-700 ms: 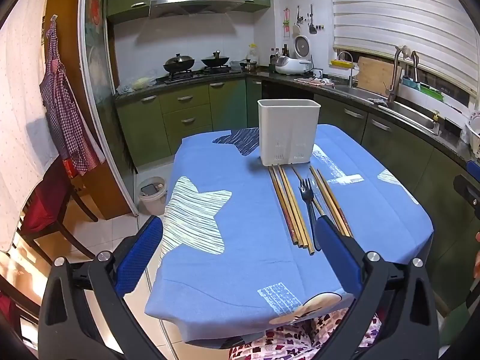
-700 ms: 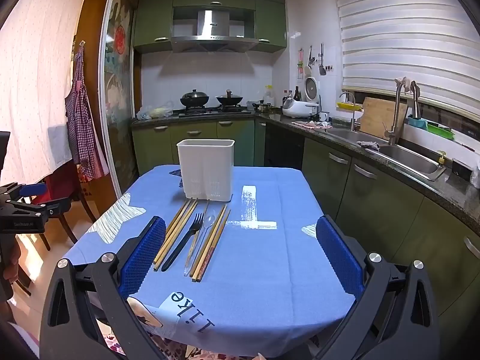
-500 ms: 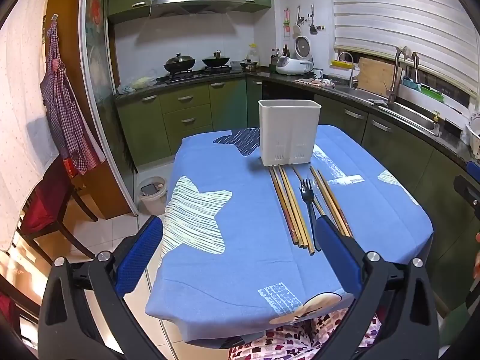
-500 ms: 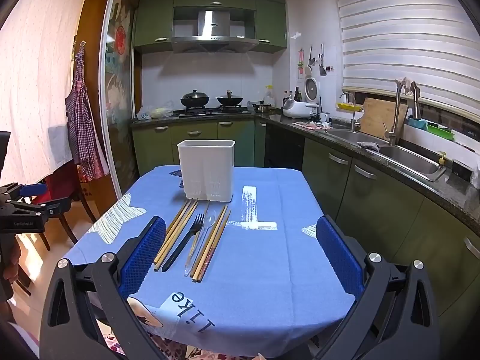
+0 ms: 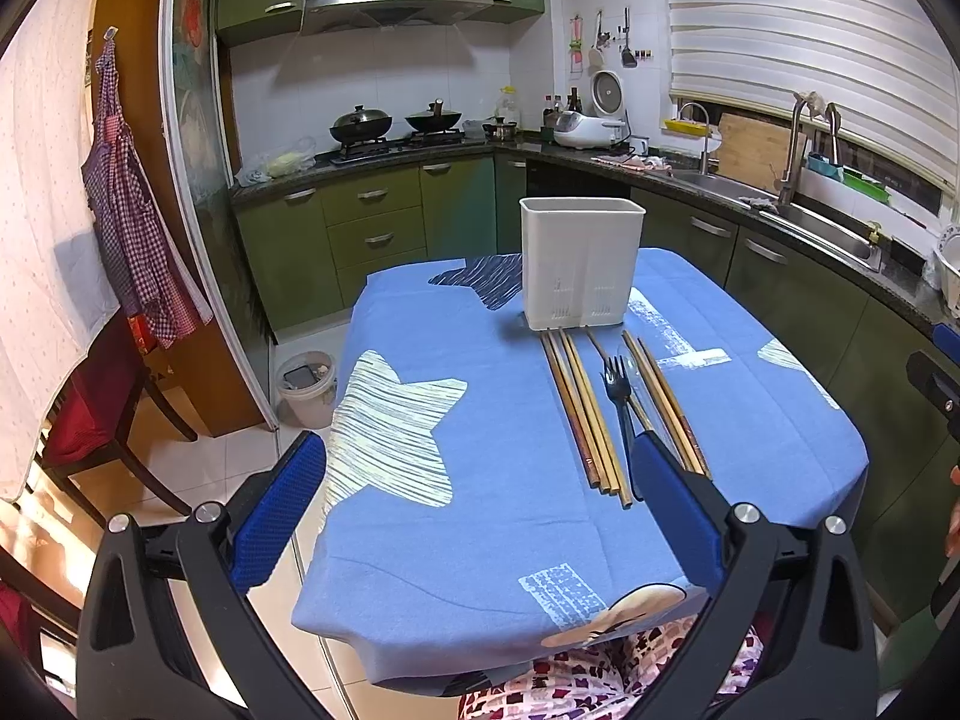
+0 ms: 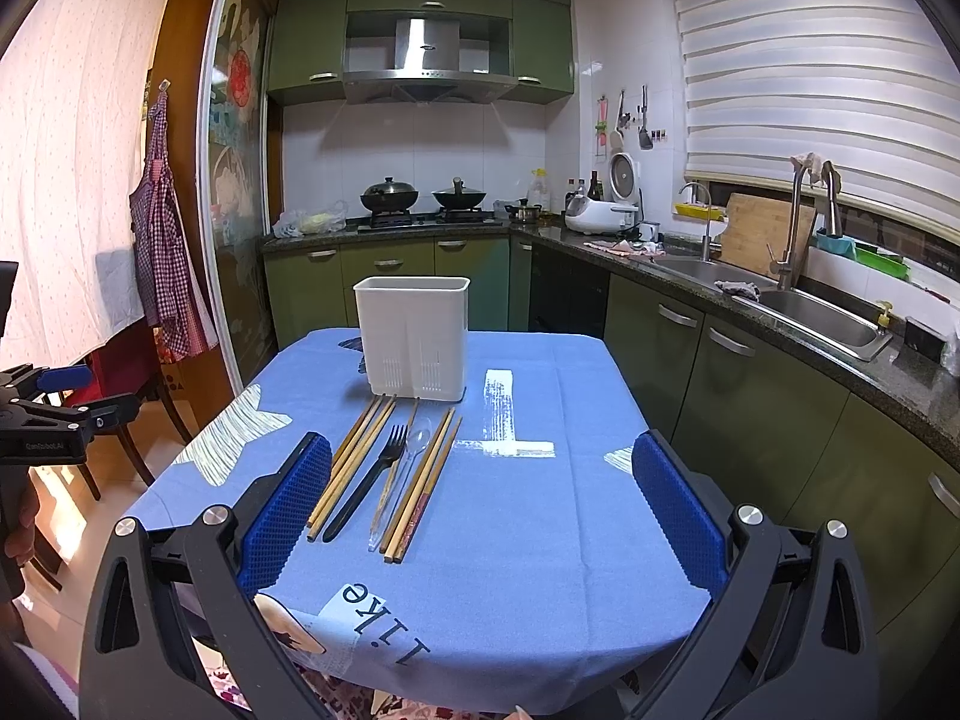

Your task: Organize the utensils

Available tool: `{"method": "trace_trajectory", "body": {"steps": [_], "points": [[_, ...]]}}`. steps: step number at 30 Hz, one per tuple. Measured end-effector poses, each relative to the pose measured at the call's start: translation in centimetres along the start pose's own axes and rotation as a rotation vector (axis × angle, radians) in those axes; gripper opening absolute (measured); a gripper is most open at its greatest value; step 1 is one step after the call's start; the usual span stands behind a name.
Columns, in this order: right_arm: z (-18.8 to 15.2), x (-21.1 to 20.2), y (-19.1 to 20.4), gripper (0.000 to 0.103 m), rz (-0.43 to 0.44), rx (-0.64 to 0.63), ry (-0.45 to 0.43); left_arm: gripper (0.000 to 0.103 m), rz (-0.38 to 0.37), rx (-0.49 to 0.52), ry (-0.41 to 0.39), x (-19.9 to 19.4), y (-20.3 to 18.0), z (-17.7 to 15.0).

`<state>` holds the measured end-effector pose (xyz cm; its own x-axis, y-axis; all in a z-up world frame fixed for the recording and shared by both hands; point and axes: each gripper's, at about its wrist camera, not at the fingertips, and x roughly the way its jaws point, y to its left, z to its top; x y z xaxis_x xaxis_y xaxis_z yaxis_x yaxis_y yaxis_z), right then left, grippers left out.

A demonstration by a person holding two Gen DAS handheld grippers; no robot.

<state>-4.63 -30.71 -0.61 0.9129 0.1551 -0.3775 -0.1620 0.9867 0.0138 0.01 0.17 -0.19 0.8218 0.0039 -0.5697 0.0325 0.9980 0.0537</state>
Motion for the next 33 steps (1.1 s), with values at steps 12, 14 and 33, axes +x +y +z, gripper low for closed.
{"method": "trace_trajectory", "body": {"steps": [12,14,33], "points": [[0.01,0.27,-0.18,0.099,-0.028,-0.002,0.006,0.097,0.01,-0.011,0.003,0.26,0.24,-0.21],[-0.03,0.3,-0.28,0.099,-0.028,0.002,0.005,0.097,0.003,-0.027,0.004,0.3,0.45,-0.22],[-0.19,0.71,-0.25,0.099,-0.028,0.008,0.011,0.097,0.021,-0.017,0.005,0.48,0.41,-0.05]]}}
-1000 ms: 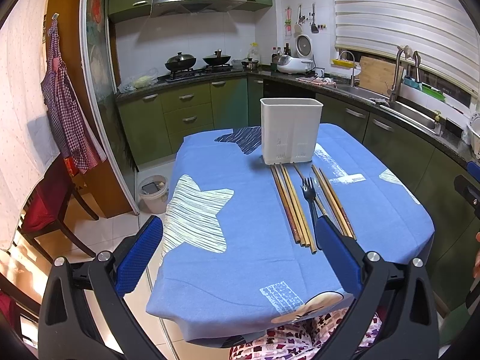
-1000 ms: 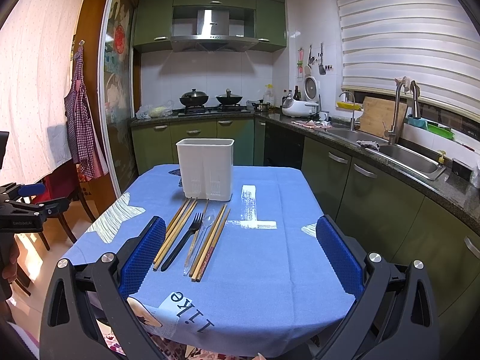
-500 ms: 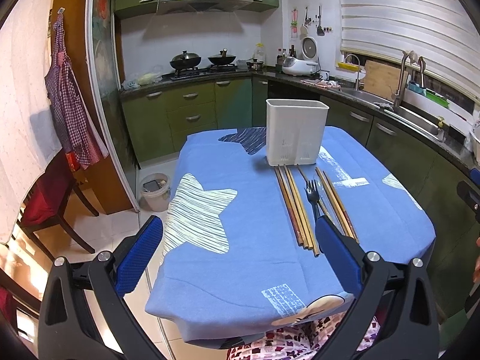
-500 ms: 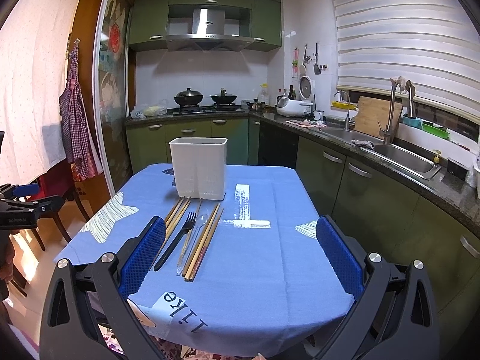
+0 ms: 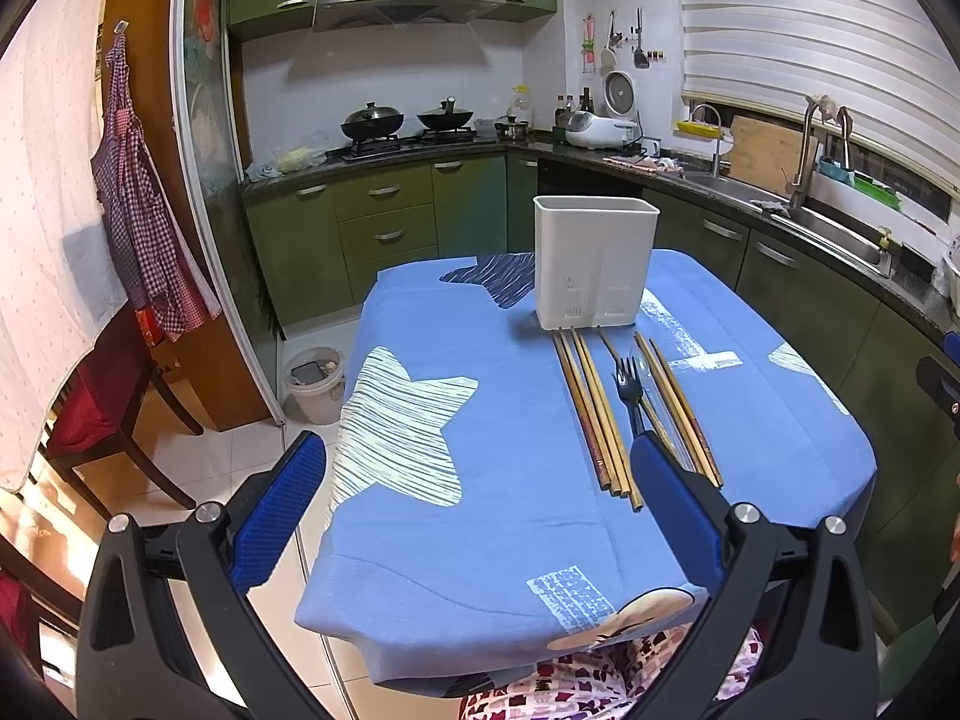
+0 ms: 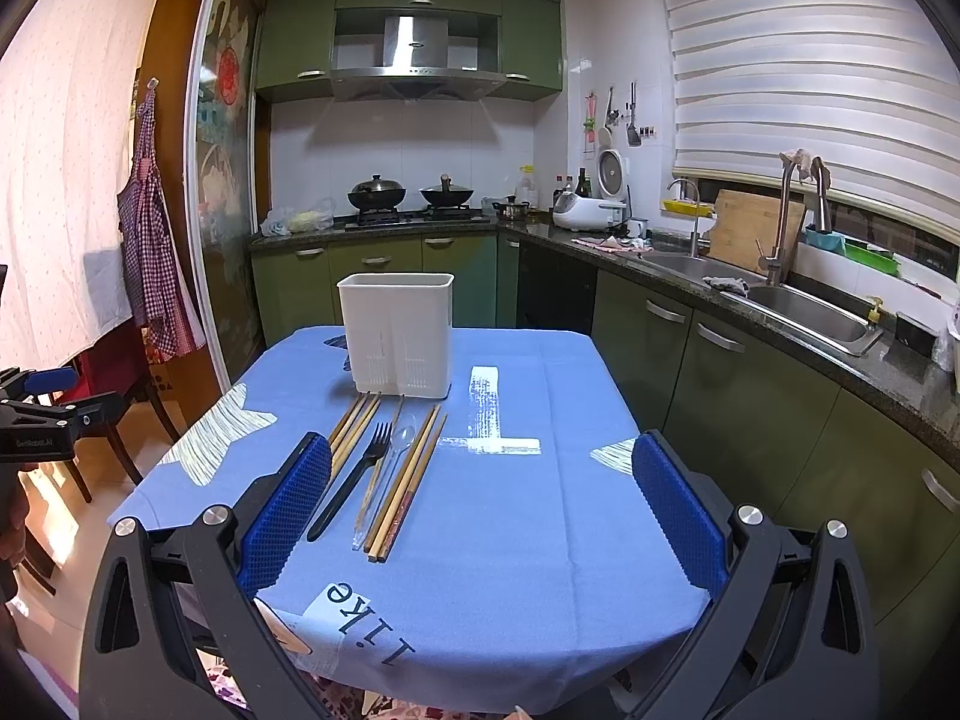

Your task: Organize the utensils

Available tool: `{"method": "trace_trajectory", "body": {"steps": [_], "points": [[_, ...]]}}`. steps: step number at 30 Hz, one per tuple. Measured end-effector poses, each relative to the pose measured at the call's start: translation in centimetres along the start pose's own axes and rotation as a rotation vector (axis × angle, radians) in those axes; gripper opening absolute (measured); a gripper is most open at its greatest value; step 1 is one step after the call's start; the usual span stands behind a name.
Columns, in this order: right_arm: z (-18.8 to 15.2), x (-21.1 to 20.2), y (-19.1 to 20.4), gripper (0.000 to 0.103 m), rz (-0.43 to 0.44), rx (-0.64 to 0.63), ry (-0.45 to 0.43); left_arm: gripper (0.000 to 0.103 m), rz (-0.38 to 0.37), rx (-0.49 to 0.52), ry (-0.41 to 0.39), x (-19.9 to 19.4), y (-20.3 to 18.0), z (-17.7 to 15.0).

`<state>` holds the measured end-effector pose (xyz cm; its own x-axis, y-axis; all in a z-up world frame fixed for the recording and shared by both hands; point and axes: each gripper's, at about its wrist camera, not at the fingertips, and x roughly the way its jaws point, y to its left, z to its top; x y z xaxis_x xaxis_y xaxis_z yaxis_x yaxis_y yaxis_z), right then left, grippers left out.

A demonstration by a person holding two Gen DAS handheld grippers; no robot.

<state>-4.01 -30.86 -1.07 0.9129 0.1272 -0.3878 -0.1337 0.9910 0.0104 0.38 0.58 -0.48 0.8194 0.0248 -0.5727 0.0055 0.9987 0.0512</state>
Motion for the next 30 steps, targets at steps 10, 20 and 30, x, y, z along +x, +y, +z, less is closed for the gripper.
{"method": "trace_trajectory", "body": {"steps": [10,20,30], "points": [[-0.05,0.06,-0.05,0.099,0.001,0.001,0.0,0.097,-0.003,0.004,0.002,0.03,-0.29,-0.05],[-0.2,0.22,-0.06,0.099,0.002,0.003,0.001,0.097,-0.002,0.004,0.001,0.03,-0.3,-0.05],[-0.43,0.67,-0.15,0.099,0.0,0.005,0.008,0.097,-0.005,0.006,0.003,0.16,-0.43,-0.11]]}}
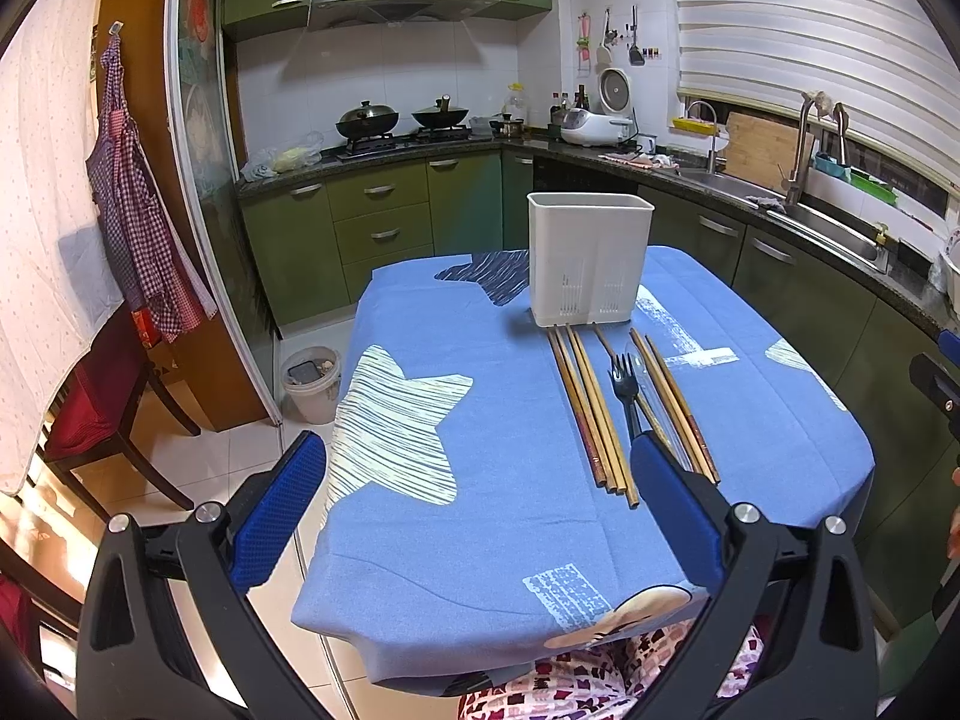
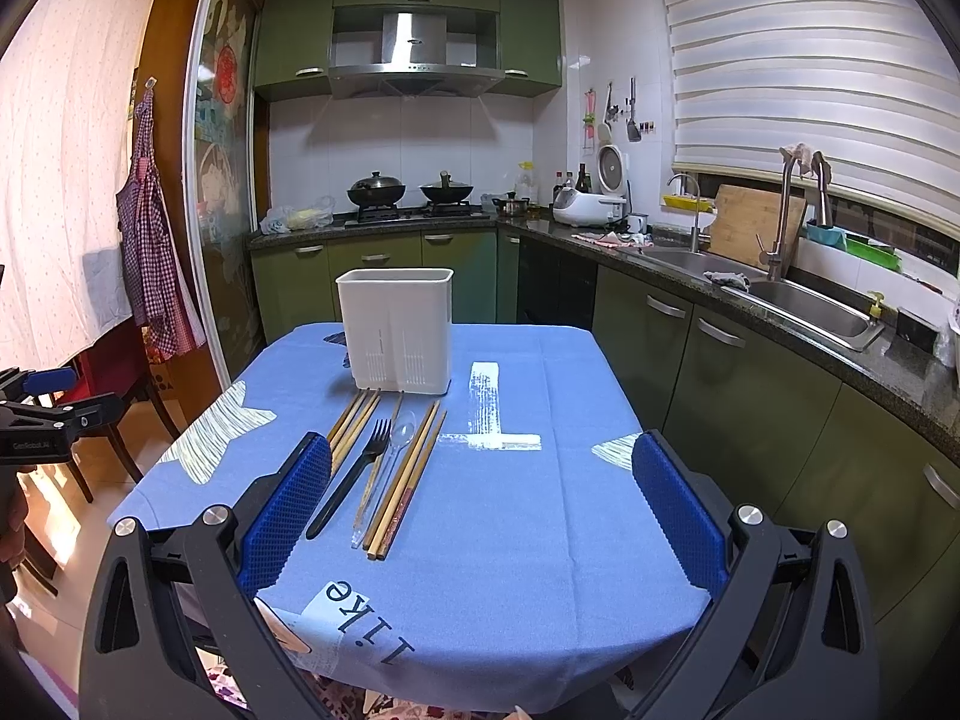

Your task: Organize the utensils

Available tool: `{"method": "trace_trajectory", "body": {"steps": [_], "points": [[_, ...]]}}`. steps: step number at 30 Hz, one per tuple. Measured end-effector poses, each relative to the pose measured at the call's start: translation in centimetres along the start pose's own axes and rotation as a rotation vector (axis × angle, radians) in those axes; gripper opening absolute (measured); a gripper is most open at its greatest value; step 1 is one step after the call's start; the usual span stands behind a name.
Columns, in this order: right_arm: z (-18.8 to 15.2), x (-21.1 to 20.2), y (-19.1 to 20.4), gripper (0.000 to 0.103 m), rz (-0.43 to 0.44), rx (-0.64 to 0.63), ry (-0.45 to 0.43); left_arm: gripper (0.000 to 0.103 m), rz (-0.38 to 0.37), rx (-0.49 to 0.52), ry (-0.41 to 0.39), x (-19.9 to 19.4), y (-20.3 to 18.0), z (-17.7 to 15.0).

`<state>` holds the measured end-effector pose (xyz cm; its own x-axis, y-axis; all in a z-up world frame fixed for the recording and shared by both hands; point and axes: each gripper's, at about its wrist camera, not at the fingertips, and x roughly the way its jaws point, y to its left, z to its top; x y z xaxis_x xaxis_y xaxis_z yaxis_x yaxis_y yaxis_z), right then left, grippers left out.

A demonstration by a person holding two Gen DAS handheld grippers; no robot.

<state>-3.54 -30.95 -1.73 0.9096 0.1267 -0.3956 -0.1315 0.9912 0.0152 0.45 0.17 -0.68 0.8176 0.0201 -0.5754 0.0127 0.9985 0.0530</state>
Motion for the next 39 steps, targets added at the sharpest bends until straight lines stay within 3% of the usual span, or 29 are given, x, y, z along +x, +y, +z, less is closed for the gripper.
{"method": "trace_trajectory", "body": {"steps": [5,10,15,19,23,27,32,33,35,39], "points": [[0.0,1.1,-0.2,0.099,0.006,0.011,0.035,0.097,-0.013,0.002,0.019,0.9,0.0,0.1],[0.6,5.0,-0.7,0.099,-0.027,-0.014,0.177,0.097,-0.025,0.044,0.083,4.1,-0.7,1.4],[1.6,10.2,-2.2,0.099,-0.075,0.014,0.299,0.097,-0.16,-0.014,0.249,9.8,-1.2,3.2],[1.5,15.0,-4.6,0.099,0.063,0.122,0.439,0.097,-0.221,0.044,0.355,13.6,-4.1,4.1],[0.8,18.0,-5.8,0.099,0.085,0.171,0.523,0.095,-0.298,0.085,0.46,16.9,-7.6,4.6],[0.2,19.6,-6.3,0.099,0.095,0.179,0.569,0.074,-0.306,0.118,0.545,19.9,-10.7,4.7],[0.3,20.0,-6.6,0.086,0.068,0.158,0.569,0.051,-0.302,0.116,0.612,22.3,-12.5,4.5],[0.4,20.0,-6.7,0.084,0.062,0.155,0.563,0.042,-0.303,0.111,0.621,22.6,-12.6,4.5],[0.5,20.0,-6.6,0.078,0.061,0.147,0.559,0.035,-0.296,0.099,0.642,23.4,-12.8,4.5],[0.5,20.0,-6.4,0.076,0.076,0.135,0.562,0.022,-0.273,0.096,0.674,24.6,-13.1,4.2]]}}
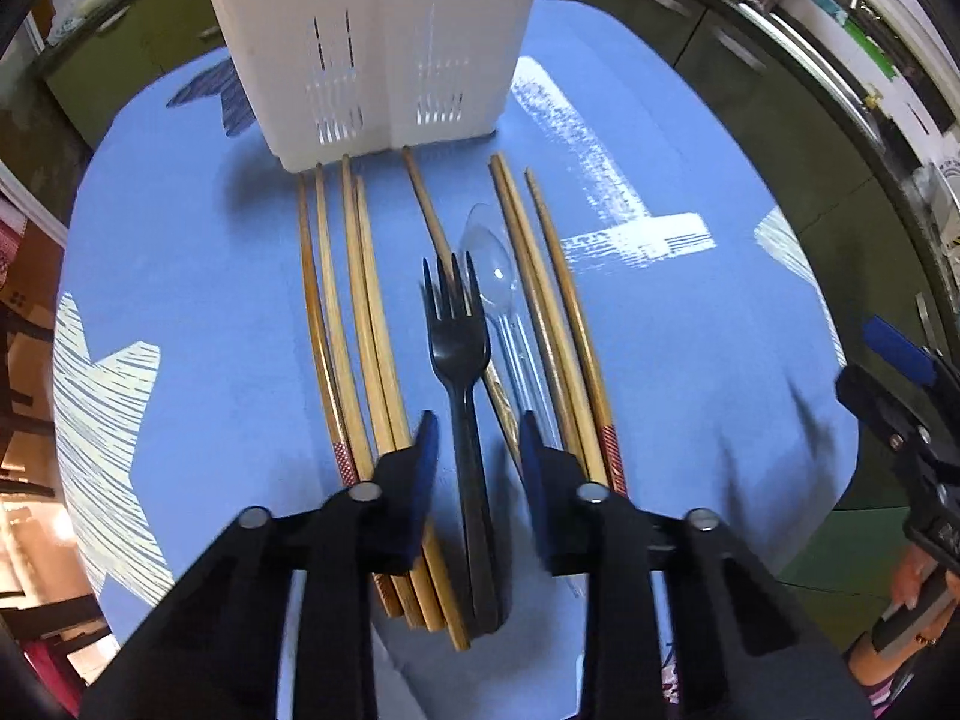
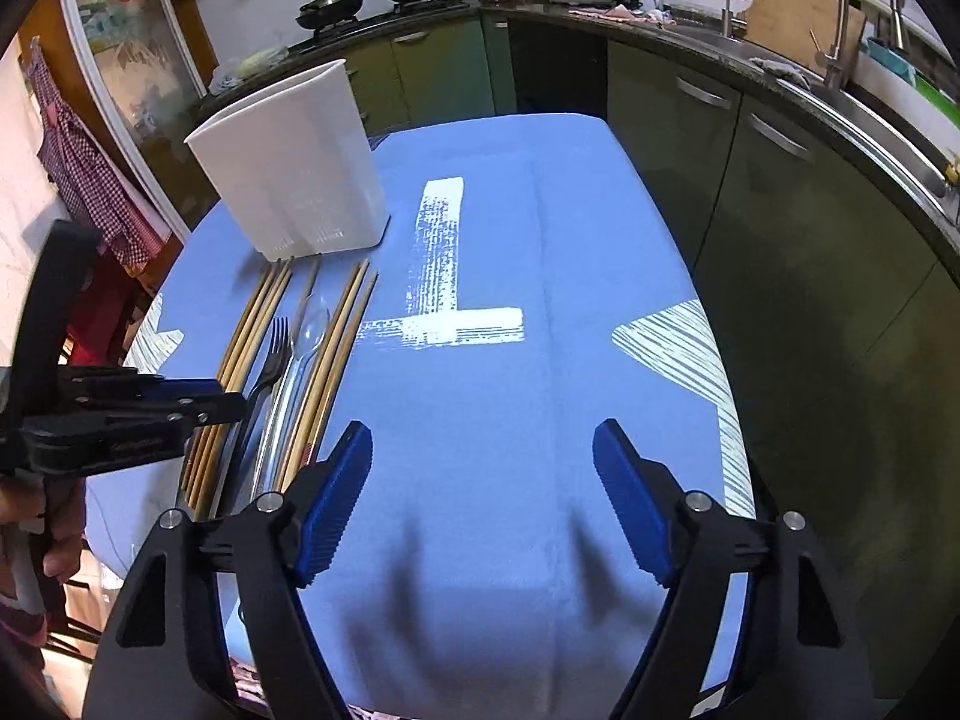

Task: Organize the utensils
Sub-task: 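Grasp the black fork with the left tool while the right tool approaches the clear spoon, then grasp the clear plastic spoon with the right tool while the left tool holds the fork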

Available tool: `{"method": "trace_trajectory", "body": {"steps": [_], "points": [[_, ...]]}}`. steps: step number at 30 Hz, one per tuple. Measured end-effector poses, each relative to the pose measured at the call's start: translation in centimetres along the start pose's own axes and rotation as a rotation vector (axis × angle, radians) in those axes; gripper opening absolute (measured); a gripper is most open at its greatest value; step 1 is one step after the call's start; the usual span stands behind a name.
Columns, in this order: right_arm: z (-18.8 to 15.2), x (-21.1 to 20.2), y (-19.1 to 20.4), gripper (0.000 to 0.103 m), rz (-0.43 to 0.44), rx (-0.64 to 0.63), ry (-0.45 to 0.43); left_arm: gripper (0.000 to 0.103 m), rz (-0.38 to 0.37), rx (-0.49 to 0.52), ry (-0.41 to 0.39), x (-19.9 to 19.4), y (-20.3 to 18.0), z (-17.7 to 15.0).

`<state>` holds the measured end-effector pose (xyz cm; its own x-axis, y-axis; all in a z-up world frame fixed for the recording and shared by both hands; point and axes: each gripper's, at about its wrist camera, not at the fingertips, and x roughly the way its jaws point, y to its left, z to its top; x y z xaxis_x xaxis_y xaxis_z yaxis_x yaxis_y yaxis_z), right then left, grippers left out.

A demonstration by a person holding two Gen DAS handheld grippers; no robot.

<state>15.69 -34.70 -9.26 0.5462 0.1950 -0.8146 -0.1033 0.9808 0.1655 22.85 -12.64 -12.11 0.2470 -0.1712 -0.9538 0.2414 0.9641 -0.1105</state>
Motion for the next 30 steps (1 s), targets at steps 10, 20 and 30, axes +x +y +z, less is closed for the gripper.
{"method": "trace_trajectory", "body": {"steps": [10,20,30], "points": [[0.1,-0.1,0.5,0.073,0.018,-0.026,-0.002,0.014,0.026,-0.013,0.039,1.7,0.5,1.0],[0.5,0.4,0.9,0.073,0.039,-0.044,0.039,0.009,0.007,-0.019,0.015,2.1,0.7,1.4],[3.8,3.3,4.8,0.089,0.145,-0.062,0.152,0.009,-0.054,-0.02,-0.225,-5.8,2.5,-0.3]]}}
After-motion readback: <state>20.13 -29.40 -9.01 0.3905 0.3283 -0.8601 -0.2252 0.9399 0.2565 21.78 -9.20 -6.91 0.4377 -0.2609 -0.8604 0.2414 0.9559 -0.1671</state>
